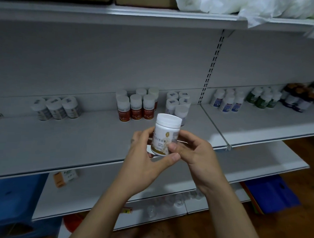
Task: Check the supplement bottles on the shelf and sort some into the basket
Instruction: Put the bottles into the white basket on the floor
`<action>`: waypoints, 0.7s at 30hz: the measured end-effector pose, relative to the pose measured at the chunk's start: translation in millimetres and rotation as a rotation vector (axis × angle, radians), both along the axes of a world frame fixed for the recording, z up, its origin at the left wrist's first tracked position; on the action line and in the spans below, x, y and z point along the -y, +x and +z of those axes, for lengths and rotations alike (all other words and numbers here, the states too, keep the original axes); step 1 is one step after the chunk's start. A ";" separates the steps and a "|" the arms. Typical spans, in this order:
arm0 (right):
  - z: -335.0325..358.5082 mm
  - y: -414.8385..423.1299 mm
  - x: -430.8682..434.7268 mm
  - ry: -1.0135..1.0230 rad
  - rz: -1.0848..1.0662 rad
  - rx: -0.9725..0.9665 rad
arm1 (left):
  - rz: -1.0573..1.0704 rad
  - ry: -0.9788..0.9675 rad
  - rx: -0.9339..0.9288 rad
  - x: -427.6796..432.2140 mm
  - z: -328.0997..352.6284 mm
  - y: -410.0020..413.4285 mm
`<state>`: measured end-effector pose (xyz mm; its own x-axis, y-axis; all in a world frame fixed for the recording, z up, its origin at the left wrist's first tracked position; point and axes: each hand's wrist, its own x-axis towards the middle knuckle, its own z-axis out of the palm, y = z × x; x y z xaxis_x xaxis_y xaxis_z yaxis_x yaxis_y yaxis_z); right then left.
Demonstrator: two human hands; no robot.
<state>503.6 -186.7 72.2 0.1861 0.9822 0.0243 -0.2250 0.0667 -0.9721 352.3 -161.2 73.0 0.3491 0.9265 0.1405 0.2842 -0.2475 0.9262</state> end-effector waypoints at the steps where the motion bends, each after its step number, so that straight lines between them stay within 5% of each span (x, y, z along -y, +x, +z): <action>1: 0.4 -2.3 -2.2 0.000 -0.012 0.011 | 0.000 0.002 -0.021 -3.1 0.1 -2.2; 14: 2.7 -22.4 -21.5 0.068 0.047 0.052 | 0.103 0.140 0.037 -39.8 -4.5 -20.0; 21: 8.7 -39.4 -22.6 0.072 -0.087 0.018 | 0.186 0.104 0.136 -28.6 -8.2 -12.2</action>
